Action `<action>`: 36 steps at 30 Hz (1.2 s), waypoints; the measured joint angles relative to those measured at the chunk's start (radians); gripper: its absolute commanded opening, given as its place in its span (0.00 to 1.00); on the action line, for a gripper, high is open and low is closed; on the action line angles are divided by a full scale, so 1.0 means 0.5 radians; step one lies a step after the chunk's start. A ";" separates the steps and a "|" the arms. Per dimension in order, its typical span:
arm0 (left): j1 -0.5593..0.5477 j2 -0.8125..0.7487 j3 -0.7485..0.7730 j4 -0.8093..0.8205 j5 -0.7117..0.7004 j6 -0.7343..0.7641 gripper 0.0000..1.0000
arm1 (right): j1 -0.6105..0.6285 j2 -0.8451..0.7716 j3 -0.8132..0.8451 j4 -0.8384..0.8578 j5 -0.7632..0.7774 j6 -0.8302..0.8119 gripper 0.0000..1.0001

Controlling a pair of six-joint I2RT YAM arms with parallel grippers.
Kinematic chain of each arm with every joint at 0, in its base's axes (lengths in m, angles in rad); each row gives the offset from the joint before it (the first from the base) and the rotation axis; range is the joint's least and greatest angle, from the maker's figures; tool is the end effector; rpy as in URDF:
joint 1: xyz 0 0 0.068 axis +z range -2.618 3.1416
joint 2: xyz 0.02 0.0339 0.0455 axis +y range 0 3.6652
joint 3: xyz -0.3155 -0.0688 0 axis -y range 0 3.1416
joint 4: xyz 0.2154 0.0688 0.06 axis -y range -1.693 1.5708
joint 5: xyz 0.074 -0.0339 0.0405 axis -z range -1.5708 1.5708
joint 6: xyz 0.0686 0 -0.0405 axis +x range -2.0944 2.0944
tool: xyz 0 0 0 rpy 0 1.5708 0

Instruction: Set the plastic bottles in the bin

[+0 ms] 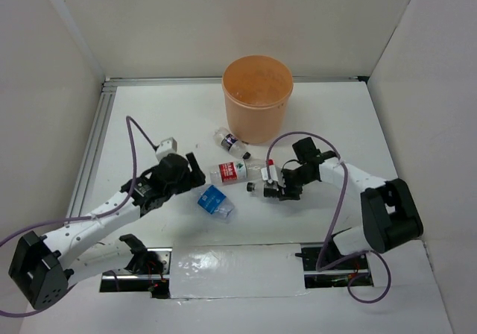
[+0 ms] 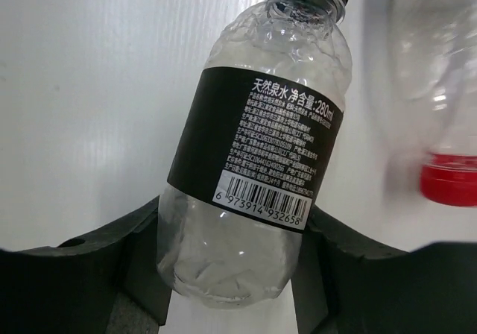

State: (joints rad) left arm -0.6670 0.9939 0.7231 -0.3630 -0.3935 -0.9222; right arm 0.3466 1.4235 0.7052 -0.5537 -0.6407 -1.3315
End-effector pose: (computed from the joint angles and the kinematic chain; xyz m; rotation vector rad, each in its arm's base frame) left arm 0.1594 -0.0920 0.2968 -0.4952 2.1329 -0.4825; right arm 0.1867 0.1110 0.2057 -1.9645 1.5946 0.5590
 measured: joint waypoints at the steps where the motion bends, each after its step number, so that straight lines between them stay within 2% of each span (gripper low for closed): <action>1: -0.002 -0.001 -0.102 -0.009 0.026 -0.071 1.00 | -0.001 -0.042 0.049 -0.085 -0.024 -0.011 0.27; 4: -0.005 -0.009 -0.262 -0.044 0.101 -0.223 1.00 | -0.001 -0.291 0.275 -0.323 -0.111 -0.023 0.26; 7: -0.005 -0.003 -0.272 -0.019 0.164 -0.340 1.00 | 0.009 -0.562 0.620 -0.430 -0.204 0.072 0.26; 12: -0.020 0.143 -0.272 0.026 0.249 -0.527 1.00 | 0.063 -0.658 1.125 -0.167 -0.175 0.445 0.30; 14: -0.024 0.199 -0.280 0.066 0.282 -0.570 1.00 | 0.079 -0.556 1.268 -0.009 -0.098 0.565 0.31; 17: -0.025 0.309 -0.276 0.099 0.317 -0.575 1.00 | 0.080 -0.226 1.556 0.143 0.027 0.630 0.39; 19: -0.031 0.381 -0.264 0.125 0.330 -0.575 1.00 | 0.076 0.093 1.778 0.217 0.115 0.636 0.52; 20: -0.036 0.404 -0.260 0.131 0.333 -0.575 1.00 | 0.069 0.233 1.858 0.236 0.156 0.634 0.69; 24: -0.064 0.448 -0.259 0.152 0.341 -0.572 1.00 | 0.026 0.702 2.120 0.173 0.259 0.604 0.78; 26: -0.082 0.484 -0.259 0.167 0.341 -0.571 0.92 | -0.010 0.803 2.155 0.148 0.256 0.621 0.80; 28: -0.098 0.533 -0.259 0.173 0.342 -0.571 0.77 | -0.047 0.790 2.148 0.115 0.249 0.626 0.82; 29: -0.106 0.553 -0.259 0.181 0.342 -0.567 0.57 | -0.066 0.755 2.132 0.113 0.234 0.636 0.84; 32: -0.130 0.569 -0.260 0.189 0.343 -0.552 0.30 | -0.116 0.572 2.029 0.118 0.170 0.687 0.85; 33: -0.142 0.566 -0.261 0.187 0.343 -0.536 0.13 | -0.136 0.476 1.971 0.122 0.131 0.715 0.85; 34: -0.169 0.544 -0.269 0.179 0.339 -0.511 0.00 | -0.159 0.366 1.909 0.135 0.092 0.751 0.85; 36: -0.194 0.487 -0.272 0.147 0.336 -0.491 0.00 | -0.206 0.134 1.775 0.171 0.001 0.806 0.85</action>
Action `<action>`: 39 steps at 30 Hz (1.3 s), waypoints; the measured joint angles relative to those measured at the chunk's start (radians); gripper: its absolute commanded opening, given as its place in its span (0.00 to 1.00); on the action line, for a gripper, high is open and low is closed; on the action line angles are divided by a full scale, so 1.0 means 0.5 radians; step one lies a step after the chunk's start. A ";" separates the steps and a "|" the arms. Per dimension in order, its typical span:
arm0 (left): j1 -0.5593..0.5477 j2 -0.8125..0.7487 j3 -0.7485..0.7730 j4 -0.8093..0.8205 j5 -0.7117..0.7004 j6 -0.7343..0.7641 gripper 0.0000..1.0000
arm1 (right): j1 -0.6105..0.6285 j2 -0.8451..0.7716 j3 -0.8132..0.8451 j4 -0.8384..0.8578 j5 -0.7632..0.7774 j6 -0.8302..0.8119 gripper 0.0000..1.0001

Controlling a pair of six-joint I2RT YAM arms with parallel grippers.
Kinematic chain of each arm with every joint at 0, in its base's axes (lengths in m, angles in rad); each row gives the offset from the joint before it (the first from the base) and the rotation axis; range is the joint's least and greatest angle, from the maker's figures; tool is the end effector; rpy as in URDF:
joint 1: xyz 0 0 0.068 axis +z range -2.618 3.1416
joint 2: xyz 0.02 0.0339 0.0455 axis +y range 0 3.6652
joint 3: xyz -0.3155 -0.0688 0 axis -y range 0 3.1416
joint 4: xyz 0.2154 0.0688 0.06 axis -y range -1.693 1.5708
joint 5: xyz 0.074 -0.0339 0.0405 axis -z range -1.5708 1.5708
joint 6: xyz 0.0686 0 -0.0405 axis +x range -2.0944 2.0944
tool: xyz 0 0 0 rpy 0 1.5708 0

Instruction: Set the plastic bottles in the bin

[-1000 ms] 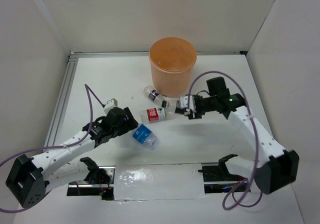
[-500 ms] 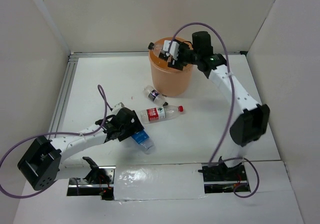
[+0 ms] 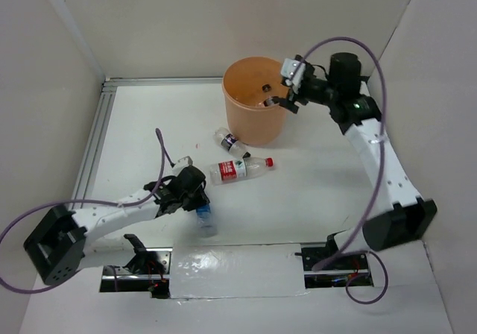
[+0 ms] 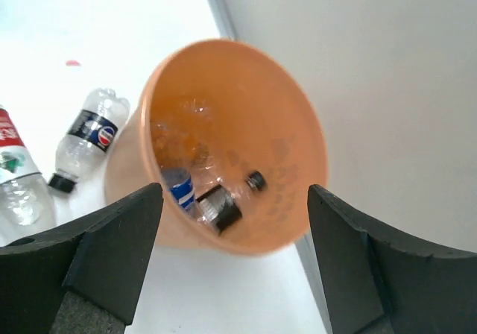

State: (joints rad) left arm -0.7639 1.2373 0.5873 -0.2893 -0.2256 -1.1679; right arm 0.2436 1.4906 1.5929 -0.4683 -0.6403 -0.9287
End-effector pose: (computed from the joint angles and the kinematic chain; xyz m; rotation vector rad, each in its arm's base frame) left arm 0.1606 -0.1326 0.2153 -0.6050 2.4830 -0.5217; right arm 0.3039 0.1178 0.4635 -1.3508 1.2851 0.1478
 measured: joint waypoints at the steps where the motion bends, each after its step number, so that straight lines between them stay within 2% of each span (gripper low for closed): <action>1: -0.020 -0.079 0.000 -0.038 -0.014 0.028 0.00 | -0.021 -0.072 -0.037 0.027 -0.079 0.027 0.84; 2: -0.037 -0.179 0.007 -0.066 -0.029 0.053 0.00 | -0.072 -0.256 -0.131 0.027 -0.120 0.037 0.84; 5: -0.056 -0.414 0.159 -0.108 -0.088 0.208 0.00 | -0.222 -0.617 -0.414 0.108 -0.288 0.024 0.72; 6: -0.059 -0.445 0.261 -0.078 -0.117 0.274 0.00 | -0.269 -0.705 -0.514 0.085 -0.338 -0.012 0.54; 8: -0.056 -0.407 0.521 0.013 -0.159 0.412 0.00 | -0.337 -0.845 -0.704 -0.017 -0.446 -0.147 0.35; 10: -0.037 -0.269 0.829 0.128 -0.185 0.543 0.00 | -0.371 -0.919 -0.900 -0.142 -0.514 -0.252 0.23; 11: -0.020 -0.163 1.001 0.220 -0.194 0.615 0.01 | -0.377 -0.944 -1.005 -0.201 -0.533 -0.301 0.21; 13: 0.014 0.042 1.276 0.372 -0.199 0.716 0.01 | -0.379 -0.941 -1.215 -0.298 -0.544 -0.381 0.27; 14: 0.041 0.185 1.434 0.459 -0.197 0.764 0.01 | -0.379 -0.939 -1.325 -0.352 -0.546 -0.409 0.47; 15: 0.066 0.324 1.594 0.534 -0.198 0.809 0.01 | -0.375 -0.945 -1.434 -0.407 -0.543 -0.427 0.58; 16: 0.083 0.453 1.738 0.576 -0.198 0.835 0.02 | -0.370 -0.954 -1.524 -0.439 -0.537 -0.449 0.64; 20: 0.159 0.997 2.320 0.700 -0.208 0.945 0.05 | -0.326 -1.054 -1.714 -0.465 -0.523 -0.474 0.71; 22: 0.181 1.242 2.605 0.671 -0.237 0.990 0.13 | -0.306 -1.103 -1.724 -0.461 -0.523 -0.475 0.79; 24: 0.196 1.453 2.853 0.630 -0.270 1.046 0.29 | -0.295 -1.126 -1.724 -0.446 -0.521 -0.474 0.85; 25: 0.204 1.552 2.969 0.589 -0.290 1.083 0.41 | -0.285 -1.128 -1.724 -0.436 -0.520 -0.472 0.91; 26: 0.207 1.622 3.043 0.562 -0.303 1.121 0.59 | -0.275 -1.125 -1.724 -0.423 -0.520 -0.469 1.00; 27: 0.211 1.677 3.088 0.535 -0.311 1.152 1.00 | -0.259 -1.112 -1.724 -0.402 -0.520 -0.465 1.00; 30: 0.213 1.719 3.079 0.430 -0.328 1.186 1.00 | -0.177 -1.054 -1.714 -0.338 -0.515 -0.513 1.00; 34: 0.227 1.679 3.025 0.369 -0.330 1.229 1.00 | 0.090 -0.855 -1.704 -0.165 -0.451 -0.661 1.00; 37: 0.227 1.463 2.815 0.314 -0.336 1.254 1.00 | 0.317 -0.613 -1.680 0.063 -0.330 -0.703 1.00; 39: 0.227 1.157 2.470 0.334 -0.352 1.292 1.00 | 0.444 -0.409 -1.623 0.197 -0.238 -0.706 1.00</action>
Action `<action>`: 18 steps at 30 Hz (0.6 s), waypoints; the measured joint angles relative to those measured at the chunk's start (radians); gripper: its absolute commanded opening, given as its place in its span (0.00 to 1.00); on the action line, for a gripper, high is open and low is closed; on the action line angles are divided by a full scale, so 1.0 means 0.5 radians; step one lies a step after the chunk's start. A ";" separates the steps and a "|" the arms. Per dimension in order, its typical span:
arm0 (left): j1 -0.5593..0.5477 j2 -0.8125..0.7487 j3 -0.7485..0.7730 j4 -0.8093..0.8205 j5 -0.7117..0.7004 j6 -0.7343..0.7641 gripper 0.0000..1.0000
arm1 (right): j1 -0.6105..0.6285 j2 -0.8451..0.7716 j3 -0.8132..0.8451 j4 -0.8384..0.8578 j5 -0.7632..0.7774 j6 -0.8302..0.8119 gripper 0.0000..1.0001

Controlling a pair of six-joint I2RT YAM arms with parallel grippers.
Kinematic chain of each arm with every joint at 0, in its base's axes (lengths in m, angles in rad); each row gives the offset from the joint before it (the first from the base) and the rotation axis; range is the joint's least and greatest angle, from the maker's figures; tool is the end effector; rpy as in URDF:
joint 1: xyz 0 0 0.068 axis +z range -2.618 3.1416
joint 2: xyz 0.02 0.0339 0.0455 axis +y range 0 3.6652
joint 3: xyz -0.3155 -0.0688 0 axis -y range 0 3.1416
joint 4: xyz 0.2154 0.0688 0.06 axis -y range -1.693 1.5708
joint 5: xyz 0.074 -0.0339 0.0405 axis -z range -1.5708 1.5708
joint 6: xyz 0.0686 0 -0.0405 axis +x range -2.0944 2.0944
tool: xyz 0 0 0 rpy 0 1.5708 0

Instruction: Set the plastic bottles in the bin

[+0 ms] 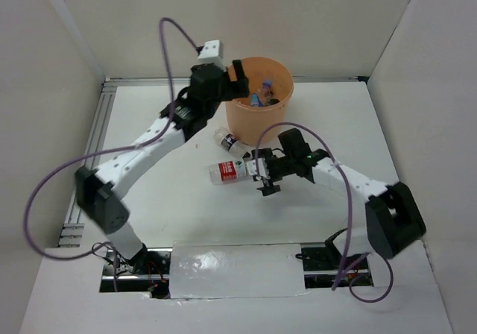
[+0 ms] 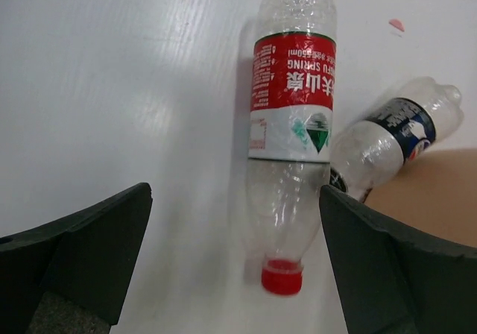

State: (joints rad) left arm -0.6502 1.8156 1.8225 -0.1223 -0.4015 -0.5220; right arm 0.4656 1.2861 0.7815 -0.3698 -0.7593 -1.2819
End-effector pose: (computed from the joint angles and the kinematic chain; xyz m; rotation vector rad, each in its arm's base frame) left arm 0.3726 -0.2497 0.4653 -0.1961 1.6949 -0.5426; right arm 0.1828 0.1447 0.2697 -1.8735 1.1569 0.4841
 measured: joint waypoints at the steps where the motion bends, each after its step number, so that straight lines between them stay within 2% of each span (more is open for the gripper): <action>1: 0.000 -0.211 -0.208 -0.028 -0.018 0.005 1.00 | 0.045 0.113 0.034 0.063 0.046 0.001 1.00; 6: 0.000 -1.315 -1.222 -0.012 -0.111 -0.039 1.00 | 0.152 0.595 0.211 0.349 0.291 0.031 0.97; 9: 0.000 -1.835 -1.709 -0.103 -0.147 -0.182 1.00 | 0.166 0.755 0.249 0.423 0.408 0.047 0.85; 10: 0.000 -1.987 -1.873 -0.142 -0.153 -0.246 1.00 | 0.173 0.811 0.268 0.434 0.439 0.049 0.71; 11: -0.001 -2.074 -1.993 -0.196 -0.151 -0.307 1.00 | 0.179 0.850 0.278 0.441 0.461 0.034 0.65; 12: 0.000 -2.111 -2.059 -0.259 -0.143 -0.388 1.00 | 0.187 0.869 0.282 0.442 0.468 0.023 0.55; 13: -0.001 -2.169 -2.199 -0.288 -0.141 -0.402 1.00 | 0.195 0.874 0.287 0.440 0.479 0.021 0.55; 14: -0.001 -2.204 -2.284 -0.332 -0.132 -0.452 1.00 | 0.204 0.873 0.288 0.439 0.491 0.018 0.44; 15: -0.001 -2.212 -2.362 -0.366 -0.127 -0.497 1.00 | 0.217 0.870 0.288 0.435 0.499 0.005 0.38; 17: -0.001 -2.206 -2.461 -0.409 -0.114 -0.568 1.00 | 0.230 0.855 0.288 0.372 0.494 -0.008 0.28; 18: -0.001 -2.193 -2.479 -0.413 -0.110 -0.596 1.00 | 0.239 0.829 0.288 0.340 0.495 -0.008 0.28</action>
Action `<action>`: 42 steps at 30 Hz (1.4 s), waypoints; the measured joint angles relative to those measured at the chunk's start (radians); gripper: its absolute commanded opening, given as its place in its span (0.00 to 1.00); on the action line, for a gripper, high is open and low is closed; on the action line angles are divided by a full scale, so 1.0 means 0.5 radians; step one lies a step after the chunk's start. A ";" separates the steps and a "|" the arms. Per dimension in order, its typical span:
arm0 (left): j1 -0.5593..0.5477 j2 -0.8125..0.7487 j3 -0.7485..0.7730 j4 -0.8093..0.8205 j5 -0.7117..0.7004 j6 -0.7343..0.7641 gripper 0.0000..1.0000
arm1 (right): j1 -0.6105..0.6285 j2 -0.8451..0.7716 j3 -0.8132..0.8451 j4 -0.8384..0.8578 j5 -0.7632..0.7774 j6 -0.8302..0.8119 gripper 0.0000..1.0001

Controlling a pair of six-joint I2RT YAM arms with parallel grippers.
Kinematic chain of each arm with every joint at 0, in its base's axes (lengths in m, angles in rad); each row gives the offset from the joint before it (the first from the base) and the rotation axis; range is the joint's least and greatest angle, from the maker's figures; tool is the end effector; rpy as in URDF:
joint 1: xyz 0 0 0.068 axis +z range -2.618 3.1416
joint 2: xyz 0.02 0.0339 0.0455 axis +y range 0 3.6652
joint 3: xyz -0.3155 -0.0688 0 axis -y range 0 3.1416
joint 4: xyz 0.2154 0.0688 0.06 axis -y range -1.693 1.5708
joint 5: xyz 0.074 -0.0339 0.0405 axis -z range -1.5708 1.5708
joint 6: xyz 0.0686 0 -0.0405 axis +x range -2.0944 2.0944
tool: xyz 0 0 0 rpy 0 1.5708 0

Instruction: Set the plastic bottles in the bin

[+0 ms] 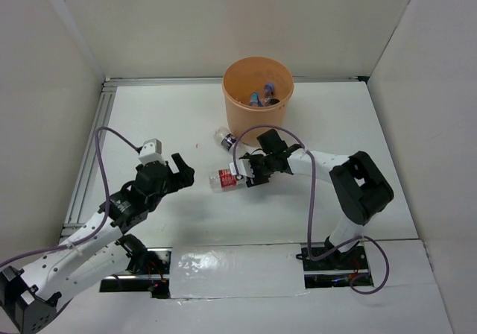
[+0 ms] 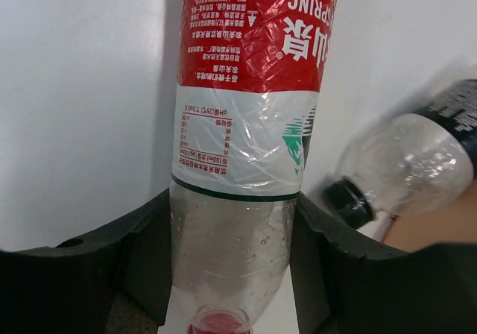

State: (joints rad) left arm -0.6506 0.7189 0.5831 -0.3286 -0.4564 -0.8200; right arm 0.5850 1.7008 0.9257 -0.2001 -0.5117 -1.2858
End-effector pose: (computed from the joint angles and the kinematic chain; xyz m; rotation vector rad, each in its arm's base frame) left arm 0.1180 -0.0519 0.2908 -0.4543 1.9654 -0.4832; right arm 0.2581 0.2112 0.2077 -2.0426 1.2672 0.3362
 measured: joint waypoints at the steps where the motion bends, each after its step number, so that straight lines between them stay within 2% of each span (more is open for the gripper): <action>1: 0.000 0.022 -0.001 0.002 0.002 -0.016 1.00 | 0.004 -0.041 0.000 -0.089 -0.026 -0.004 0.28; 3: 0.000 0.120 0.033 0.037 0.003 -0.061 1.00 | 0.003 -0.178 0.001 -0.286 -0.098 0.008 0.28; 7: 0.050 0.391 0.192 0.103 0.018 -0.138 1.00 | 0.002 -0.739 0.073 -0.591 -0.227 0.073 0.28; 11: 0.233 0.608 0.335 0.211 0.138 -0.204 1.00 | 0.002 -1.213 0.247 -0.592 -0.239 0.175 0.29; 14: 0.369 0.819 0.421 0.311 0.290 -0.305 1.00 | -0.003 -1.337 0.346 -0.521 -0.128 0.249 0.31; 17: 0.443 1.096 0.468 0.460 0.475 -0.411 1.00 | -0.085 -1.184 0.533 -0.419 -0.034 0.294 0.33; 21: 0.451 1.484 0.567 0.593 0.706 -0.515 1.00 | -0.285 -0.700 0.869 -0.231 0.089 0.312 0.34; 23: 0.451 1.622 0.648 0.642 0.790 -0.546 1.00 | -0.376 -0.407 1.064 -0.195 0.145 0.315 0.39; 25: 0.450 1.733 0.745 0.694 0.861 -0.579 1.00 | -0.449 -0.146 1.252 -0.216 0.173 0.317 0.52; 26: 0.450 1.781 0.803 0.712 0.883 -0.589 1.00 | -0.477 -0.020 1.369 -0.265 0.178 0.317 0.71; 28: 0.449 1.869 0.921 0.748 0.916 -0.616 1.00 | -0.524 0.198 1.604 -0.352 0.180 0.312 0.92; 29: 0.449 1.903 0.965 0.757 0.917 -0.623 1.00 | -0.546 0.277 1.709 -0.397 0.172 0.321 1.00; 30: 0.444 1.938 1.018 0.755 0.918 -0.629 1.00 | -0.563 0.321 1.775 -0.419 0.163 0.331 1.00; 33: 0.433 2.043 1.144 0.732 0.901 -0.637 1.00 | -0.623 0.315 1.803 -0.430 0.091 0.417 1.00; 37: 0.412 2.180 1.239 0.684 0.871 -0.667 1.00 | -0.743 0.166 1.778 -0.419 -0.105 0.703 1.00; 42: 0.375 2.428 1.389 0.546 0.854 -0.668 0.99 | -0.974 -0.349 1.373 -0.352 -0.312 0.984 1.00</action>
State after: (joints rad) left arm -0.4629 1.9327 1.2778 -0.0555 -0.0296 -1.1542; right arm 0.0978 1.5261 1.6123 -0.3763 -0.6678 -0.7937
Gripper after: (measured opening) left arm 0.989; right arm 0.999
